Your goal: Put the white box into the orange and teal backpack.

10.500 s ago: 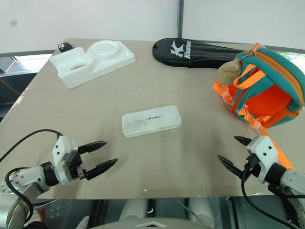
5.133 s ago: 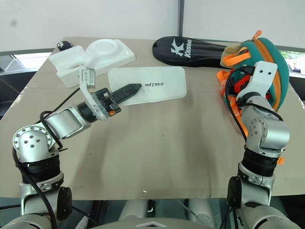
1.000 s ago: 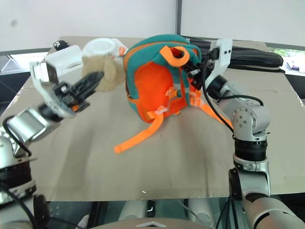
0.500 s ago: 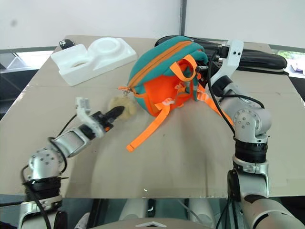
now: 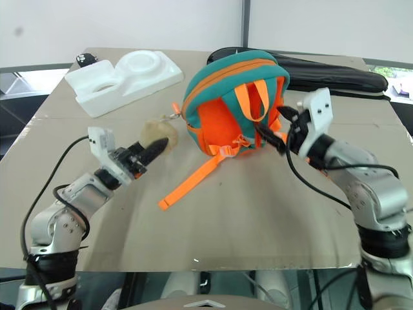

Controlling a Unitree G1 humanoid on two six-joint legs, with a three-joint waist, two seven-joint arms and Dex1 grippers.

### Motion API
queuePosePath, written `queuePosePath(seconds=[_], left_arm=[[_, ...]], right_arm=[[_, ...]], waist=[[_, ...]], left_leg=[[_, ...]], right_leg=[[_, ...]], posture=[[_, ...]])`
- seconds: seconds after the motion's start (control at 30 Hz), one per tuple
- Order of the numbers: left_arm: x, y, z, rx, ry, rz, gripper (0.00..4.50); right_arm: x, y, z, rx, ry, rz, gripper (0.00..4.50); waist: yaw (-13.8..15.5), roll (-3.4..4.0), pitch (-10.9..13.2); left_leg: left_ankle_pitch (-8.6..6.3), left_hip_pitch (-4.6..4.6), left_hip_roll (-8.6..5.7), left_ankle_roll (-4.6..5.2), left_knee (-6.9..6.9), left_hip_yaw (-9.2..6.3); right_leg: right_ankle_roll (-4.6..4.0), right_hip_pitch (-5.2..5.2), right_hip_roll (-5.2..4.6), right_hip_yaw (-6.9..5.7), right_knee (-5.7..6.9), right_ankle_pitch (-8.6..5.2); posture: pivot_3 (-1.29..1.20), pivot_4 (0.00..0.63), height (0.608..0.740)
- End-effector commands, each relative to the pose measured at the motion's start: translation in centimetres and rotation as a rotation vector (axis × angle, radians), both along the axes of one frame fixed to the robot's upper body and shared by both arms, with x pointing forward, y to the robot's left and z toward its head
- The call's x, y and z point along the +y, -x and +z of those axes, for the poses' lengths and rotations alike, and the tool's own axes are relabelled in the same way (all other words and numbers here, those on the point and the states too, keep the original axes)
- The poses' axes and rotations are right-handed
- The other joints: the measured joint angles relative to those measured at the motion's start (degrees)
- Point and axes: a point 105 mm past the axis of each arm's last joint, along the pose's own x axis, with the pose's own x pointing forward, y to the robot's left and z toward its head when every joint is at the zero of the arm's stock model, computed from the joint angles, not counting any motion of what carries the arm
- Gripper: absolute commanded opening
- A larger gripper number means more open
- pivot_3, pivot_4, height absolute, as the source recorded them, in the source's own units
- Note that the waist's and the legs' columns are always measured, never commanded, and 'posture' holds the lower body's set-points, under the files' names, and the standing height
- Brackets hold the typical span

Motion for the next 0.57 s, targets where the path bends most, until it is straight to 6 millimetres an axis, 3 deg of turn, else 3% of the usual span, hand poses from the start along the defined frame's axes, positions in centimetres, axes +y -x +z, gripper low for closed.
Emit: queuePosePath(seconds=[0.03, 0.17, 0.33, 0.57], left_arm=[[0.0, 1.7, 0.9, -0.068, -0.065, -0.049, 4.47], [1.2, 4.0, 0.3, -0.065, -0.100, -0.078, 4.47], [3.9, 7.2, -1.4, 0.014, -0.221, -0.123, 4.47], [5.4, 8.1, -2.7, 0.103, -0.276, -0.130, 4.47]], right_arm=[[-0.6, 2.1, 0.0, -0.011, 0.085, 0.066, 4.50], [-2.7, 3.5, -1.3, 0.036, 0.131, 0.052, 4.50], [-7.3, 5.2, -3.1, 0.065, 0.234, -0.060, 4.50], [-10.1, 6.2, -4.7, 0.090, 0.265, -0.129, 4.50]], waist=[[0.0, 0.00, 0.0], [-0.1, -0.01, 0.0], [-0.1, -0.03, 0.0], [0.1, -0.03, -0.1]], left_leg=[[0.00, -0.01, 0.01, 0.00, -0.01, -0.02], [0.00, 0.06, 0.02, 0.00, 0.00, -0.01], [0.00, 0.07, 0.02, 0.00, 0.05, 0.03], [-0.01, 0.16, 0.05, -0.01, 0.15, 0.01]], right_leg=[[-0.17, -0.02, 0.01, -0.01, 0.00, -0.10], [-0.21, 0.02, 0.00, 0.01, -0.01, -0.13], [-0.22, 0.03, -0.05, 0.01, -0.06, -0.14], [-0.19, 0.06, -0.07, -0.02, -0.07, -0.14]], posture=[[0.00, 0.150, 0.740], [0.00, 0.150, 0.740], [0.00, 0.150, 0.740], [0.00, 0.150, 0.740]])
